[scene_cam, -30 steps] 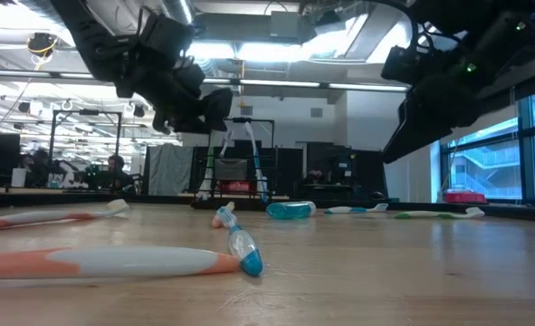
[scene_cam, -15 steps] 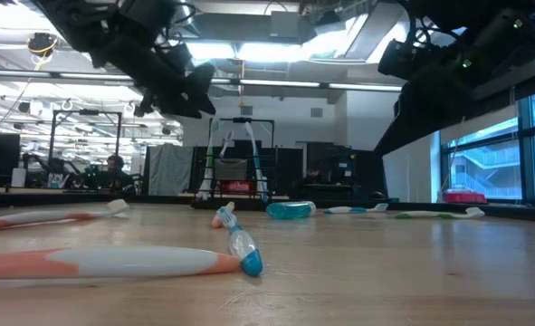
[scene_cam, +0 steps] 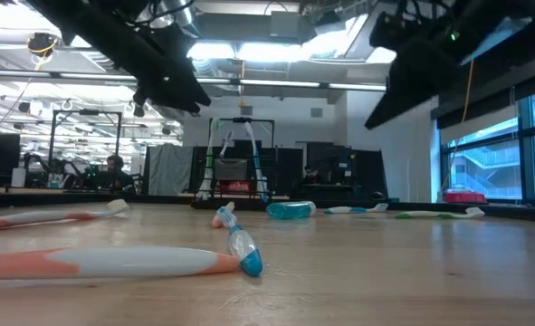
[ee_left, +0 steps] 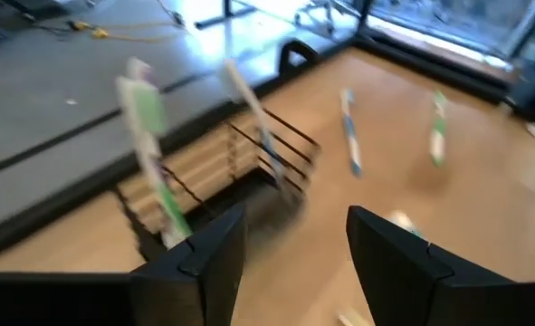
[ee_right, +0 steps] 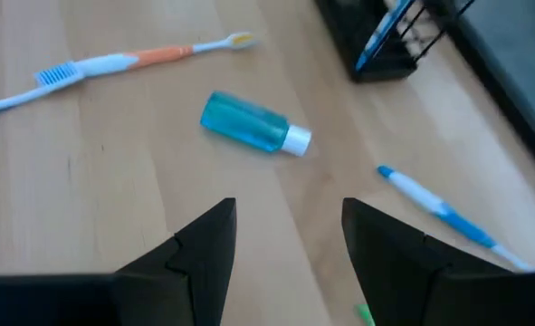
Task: Pick & Place toothbrushing station
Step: Put the blue mouthwash bottle into the black wire organizer
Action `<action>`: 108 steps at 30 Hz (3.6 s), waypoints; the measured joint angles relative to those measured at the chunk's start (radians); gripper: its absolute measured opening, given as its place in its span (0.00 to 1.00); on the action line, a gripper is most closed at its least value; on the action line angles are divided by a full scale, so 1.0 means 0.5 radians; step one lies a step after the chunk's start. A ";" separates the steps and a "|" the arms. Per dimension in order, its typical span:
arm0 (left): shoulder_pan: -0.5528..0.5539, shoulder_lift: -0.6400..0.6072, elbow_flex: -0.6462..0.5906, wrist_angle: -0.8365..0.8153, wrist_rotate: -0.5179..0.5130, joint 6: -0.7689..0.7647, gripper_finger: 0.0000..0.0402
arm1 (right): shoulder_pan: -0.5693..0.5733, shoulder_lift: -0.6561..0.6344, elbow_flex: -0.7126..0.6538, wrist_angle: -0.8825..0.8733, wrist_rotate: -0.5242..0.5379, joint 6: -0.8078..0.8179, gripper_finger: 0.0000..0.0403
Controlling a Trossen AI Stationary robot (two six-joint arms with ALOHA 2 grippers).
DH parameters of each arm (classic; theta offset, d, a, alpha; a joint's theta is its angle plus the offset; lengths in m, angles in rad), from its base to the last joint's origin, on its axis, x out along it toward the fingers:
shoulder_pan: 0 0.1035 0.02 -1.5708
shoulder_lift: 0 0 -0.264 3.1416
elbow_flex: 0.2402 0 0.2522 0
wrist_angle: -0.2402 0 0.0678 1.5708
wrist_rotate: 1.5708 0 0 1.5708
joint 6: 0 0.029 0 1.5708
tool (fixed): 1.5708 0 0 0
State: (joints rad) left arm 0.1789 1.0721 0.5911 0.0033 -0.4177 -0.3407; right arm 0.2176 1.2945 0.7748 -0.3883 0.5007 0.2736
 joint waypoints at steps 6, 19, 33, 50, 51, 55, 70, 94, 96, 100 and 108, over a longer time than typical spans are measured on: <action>-0.285 0.001 0.000 -0.036 -0.023 -0.047 0.47 | -0.002 -0.002 0.235 -0.286 0.075 -0.146 0.51; -0.797 0.016 0.000 -0.158 -0.203 -0.376 0.46 | -0.091 -0.002 0.392 -0.322 0.056 -0.250 0.51; -1.032 0.357 -0.001 -0.175 -0.298 -0.681 0.46 | -0.647 0.017 0.393 -0.287 -0.491 0.424 0.51; -0.852 0.381 0.043 -0.150 -0.264 -0.711 0.46 | -0.796 0.592 0.393 -0.038 -0.966 0.798 0.51; -0.835 0.371 0.049 -0.149 -0.264 -0.709 0.46 | -0.806 0.610 0.393 -0.017 -0.966 0.827 0.51; -0.791 0.310 0.071 -0.149 -0.264 -0.706 0.46 | -0.846 0.715 0.392 0.091 -1.072 0.959 0.51; -0.792 0.253 0.075 -0.157 -0.232 -0.601 0.46 | -0.868 0.843 0.392 0.316 -1.405 1.306 0.51; -0.792 0.253 0.075 -0.165 -0.209 -0.600 0.46 | -0.606 1.198 0.555 0.865 -1.319 1.107 0.51; -0.792 0.253 0.074 -0.165 -0.209 -0.600 0.46 | -0.597 1.208 0.617 0.747 -1.356 1.075 0.51; -0.792 0.253 0.074 -0.165 -0.209 -0.600 0.46 | -0.561 1.213 0.683 0.536 -1.298 1.031 0.51; -0.792 0.253 0.073 -0.165 -0.210 -0.600 0.46 | -0.546 1.213 0.687 0.450 -1.207 1.000 0.51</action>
State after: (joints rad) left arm -0.2169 1.1984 0.6277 -0.0792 -0.5228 -0.6407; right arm -0.0551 1.9011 1.1183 -0.1632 -0.1028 0.7735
